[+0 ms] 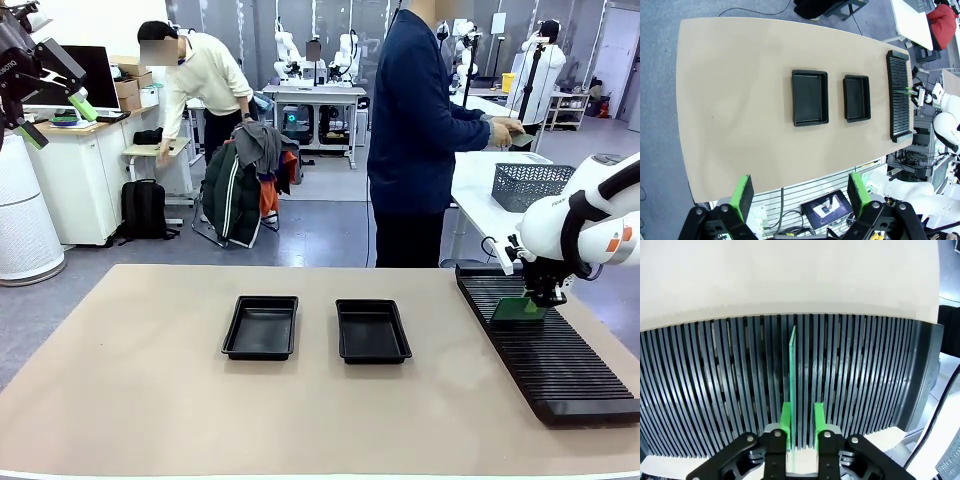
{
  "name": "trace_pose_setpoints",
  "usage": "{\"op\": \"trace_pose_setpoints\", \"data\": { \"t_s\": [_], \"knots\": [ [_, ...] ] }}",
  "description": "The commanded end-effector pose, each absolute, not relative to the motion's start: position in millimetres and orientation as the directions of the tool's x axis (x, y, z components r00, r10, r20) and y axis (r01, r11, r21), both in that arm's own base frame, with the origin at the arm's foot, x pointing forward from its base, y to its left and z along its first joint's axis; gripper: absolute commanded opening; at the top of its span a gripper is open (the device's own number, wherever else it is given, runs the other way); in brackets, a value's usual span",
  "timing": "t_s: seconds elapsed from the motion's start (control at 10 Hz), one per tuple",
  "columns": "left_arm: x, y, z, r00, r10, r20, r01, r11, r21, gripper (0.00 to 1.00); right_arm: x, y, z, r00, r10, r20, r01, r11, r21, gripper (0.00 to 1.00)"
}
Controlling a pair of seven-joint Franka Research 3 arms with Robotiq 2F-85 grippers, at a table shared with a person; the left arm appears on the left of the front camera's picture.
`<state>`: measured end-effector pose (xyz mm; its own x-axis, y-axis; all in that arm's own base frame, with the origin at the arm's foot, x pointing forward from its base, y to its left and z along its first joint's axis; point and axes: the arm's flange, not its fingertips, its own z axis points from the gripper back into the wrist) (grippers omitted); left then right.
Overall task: Inspect and transfer BCBs to ESD trays.
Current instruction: Pick up the Blank PCB from the PCB Rack and place it in the left ESD tray.
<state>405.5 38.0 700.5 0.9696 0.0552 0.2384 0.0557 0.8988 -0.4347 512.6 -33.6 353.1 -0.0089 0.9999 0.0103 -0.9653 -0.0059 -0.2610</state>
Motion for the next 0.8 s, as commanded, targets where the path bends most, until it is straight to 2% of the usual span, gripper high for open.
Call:
{"op": "trace_pose_setpoints", "data": {
  "t_s": [0.0, 0.3, 0.7],
  "knots": [
    [404.4, 38.1, 700.1, 0.97, 0.058, 0.238, 0.053, 0.898, -0.436, 1.0, 518.3, -38.9, 350.9, -0.036, 0.999, 0.025, -0.966, -0.029, -0.256, 0.16],
    [404.4, 38.1, 700.1, 0.97, 0.058, 0.238, 0.053, 0.898, -0.436, 1.0, 518.6, -39.4, 350.8, -0.043, 0.999, 0.019, -0.97, -0.037, -0.24, 0.01],
    [404.4, 38.1, 700.1, 0.97, 0.058, 0.238, 0.053, 0.898, -0.436, 1.0, 517.6, -40.5, 355.3, -0.038, 0.999, 0.012, -0.971, -0.034, -0.236, 0.0]
  ]
}}
